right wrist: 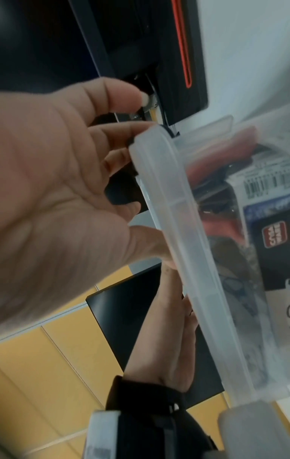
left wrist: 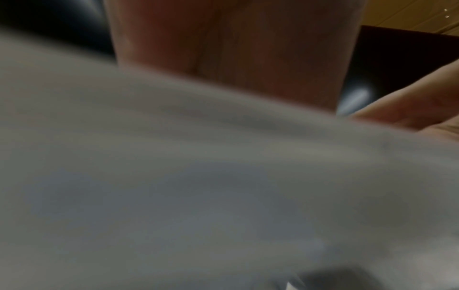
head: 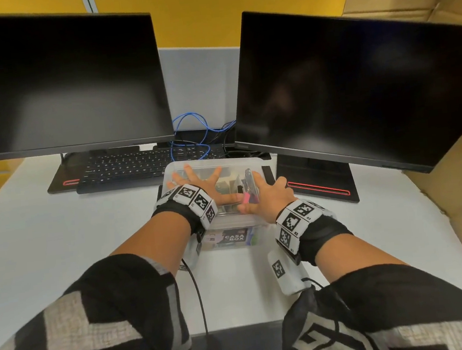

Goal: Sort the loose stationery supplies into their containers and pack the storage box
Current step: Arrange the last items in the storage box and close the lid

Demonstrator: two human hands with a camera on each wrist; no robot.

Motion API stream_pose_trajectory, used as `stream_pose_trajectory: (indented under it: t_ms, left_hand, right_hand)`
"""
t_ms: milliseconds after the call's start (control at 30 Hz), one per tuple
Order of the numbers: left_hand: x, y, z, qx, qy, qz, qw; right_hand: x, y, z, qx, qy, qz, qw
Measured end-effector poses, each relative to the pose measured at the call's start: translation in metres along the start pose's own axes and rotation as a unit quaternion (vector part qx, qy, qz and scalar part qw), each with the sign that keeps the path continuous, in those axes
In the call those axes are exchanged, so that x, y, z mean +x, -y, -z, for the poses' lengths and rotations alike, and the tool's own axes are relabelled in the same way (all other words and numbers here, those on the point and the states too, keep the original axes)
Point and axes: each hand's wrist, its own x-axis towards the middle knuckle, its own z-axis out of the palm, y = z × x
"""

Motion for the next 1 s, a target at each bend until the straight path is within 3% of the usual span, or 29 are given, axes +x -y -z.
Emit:
stream_pose_trajectory:
  t_ms: [133, 300, 400, 533, 700, 767, 1000]
  left_hand:
    - [0.009, 0.005, 0.004, 0.031, 0.01, -0.005, 0.999]
    - [0.014, 0.048, 0.027, -0.019, -0.06, -0.082, 0.995]
    - [0.021, 0.086, 0.025, -0.091, -0.109, -0.011, 0.99]
    - [0.024, 0.111, 0.012, -0.207, -0.029, 0.103, 0.972]
    - [0.033, 0.118, 0.0, -0.34, 0.054, 0.09, 0.935]
    - [0.037, 0.12, 0.0, -0.339, 0.053, 0.087, 0.935]
    - [0.019, 0.095, 0.03, -0.196, 0.02, 0.055, 0.979]
  right_hand:
    - [-0.001, 0.007, 0.008, -0.126, -0.011, 0.057, 0.99]
    - [0.01, 0.029, 0.022, -0.157, 0.08, 0.124, 0.977]
    - [0.014, 0.047, 0.024, -0.172, 0.106, 0.144, 0.969]
    - [0.019, 0.063, 0.019, -0.188, 0.136, 0.149, 0.961]
    - [0.025, 0.062, 0.016, -0.17, 0.163, 0.147, 0.961]
    - [0.025, 0.064, 0.018, -0.181, 0.166, 0.144, 0.959]
    - [0.018, 0.067, 0.02, -0.184, 0.168, 0.143, 0.958]
